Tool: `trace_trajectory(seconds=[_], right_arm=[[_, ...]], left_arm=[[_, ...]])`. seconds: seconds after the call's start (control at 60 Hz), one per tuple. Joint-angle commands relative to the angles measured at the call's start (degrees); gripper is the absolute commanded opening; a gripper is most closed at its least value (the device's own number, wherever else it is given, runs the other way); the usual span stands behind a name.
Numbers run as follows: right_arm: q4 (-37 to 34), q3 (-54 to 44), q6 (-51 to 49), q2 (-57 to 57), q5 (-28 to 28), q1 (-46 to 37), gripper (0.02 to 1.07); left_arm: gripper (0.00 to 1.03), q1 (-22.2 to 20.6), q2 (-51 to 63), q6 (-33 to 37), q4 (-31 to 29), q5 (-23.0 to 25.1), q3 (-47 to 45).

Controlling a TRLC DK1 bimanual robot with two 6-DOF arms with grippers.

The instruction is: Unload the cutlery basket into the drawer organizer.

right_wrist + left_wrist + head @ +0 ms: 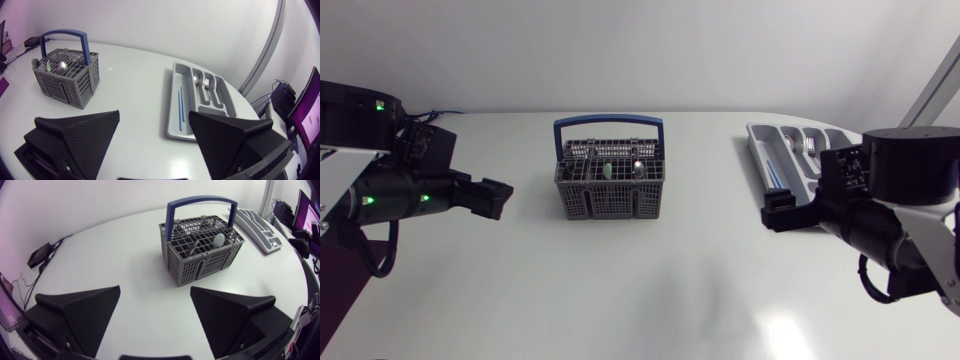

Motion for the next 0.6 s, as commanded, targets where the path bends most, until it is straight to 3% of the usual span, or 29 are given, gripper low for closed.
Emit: trace_trajectory(seconds=[0.0, 0.183, 0.583], right_arm=[[-1.6, 2.3, 0.5, 2.5, 0.1, 1.8, 1.02], [-4.0, 5.0, -1.0, 7.1, -1.0, 4.0, 1.02], [-9.1, 11.7, -1.7, 18.9, -12.3, 5.2, 1.02]], left_arm=[[0.99, -1.8, 2.7, 2.7, 0.4, -0.1, 2.5], [0.98, -3.4, 8.1, 6.1, -1.0, -0.2, 6.1], [0.98, -6.5, 17.5, 12.5, -7.6, -0.7, 15.7]])
